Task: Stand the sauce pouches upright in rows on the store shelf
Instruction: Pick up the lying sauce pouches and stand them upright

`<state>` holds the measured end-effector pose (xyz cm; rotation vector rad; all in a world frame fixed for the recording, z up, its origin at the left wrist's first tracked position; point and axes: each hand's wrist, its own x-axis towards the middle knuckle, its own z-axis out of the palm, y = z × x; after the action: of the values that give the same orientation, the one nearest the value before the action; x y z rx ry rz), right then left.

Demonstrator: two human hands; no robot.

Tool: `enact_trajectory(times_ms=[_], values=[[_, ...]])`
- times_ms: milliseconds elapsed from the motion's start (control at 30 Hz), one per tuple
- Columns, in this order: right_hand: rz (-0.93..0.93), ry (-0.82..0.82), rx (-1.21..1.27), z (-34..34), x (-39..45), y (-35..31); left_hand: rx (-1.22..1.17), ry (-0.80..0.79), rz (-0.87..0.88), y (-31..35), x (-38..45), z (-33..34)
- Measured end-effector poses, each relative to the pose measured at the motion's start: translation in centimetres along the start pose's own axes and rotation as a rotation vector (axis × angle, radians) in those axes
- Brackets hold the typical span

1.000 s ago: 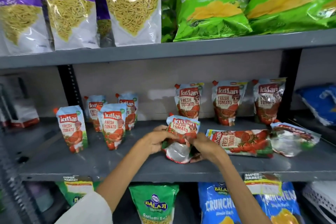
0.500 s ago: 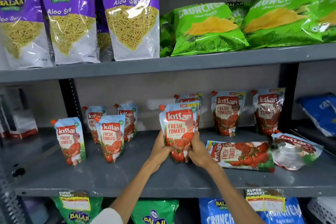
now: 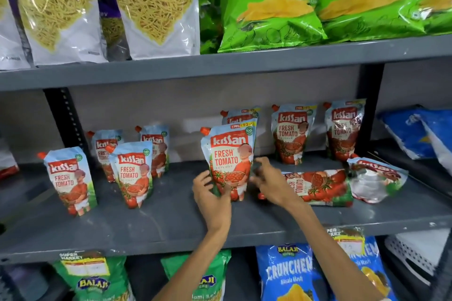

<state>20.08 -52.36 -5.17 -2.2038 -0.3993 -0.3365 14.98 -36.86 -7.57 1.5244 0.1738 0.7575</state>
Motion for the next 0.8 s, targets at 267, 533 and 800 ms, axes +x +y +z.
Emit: enact_trajectory(times_ms=[267,533,800], values=[[0.095,0.092,-0.31,-9.3,0.6,3.5,-0.413,-0.423,-0.979,5.5,-6.7,5.8],[0.425,-0.466,-0.701,-12.7,2.6,4.4,-0.549,-0.701,-1.236,7.6,-8.0,11.1],[0.334,-0.416,-0.532,-14.3,2.6,6.0,-0.262,-0.543,-0.965,6.8,-10.0,14.9]])
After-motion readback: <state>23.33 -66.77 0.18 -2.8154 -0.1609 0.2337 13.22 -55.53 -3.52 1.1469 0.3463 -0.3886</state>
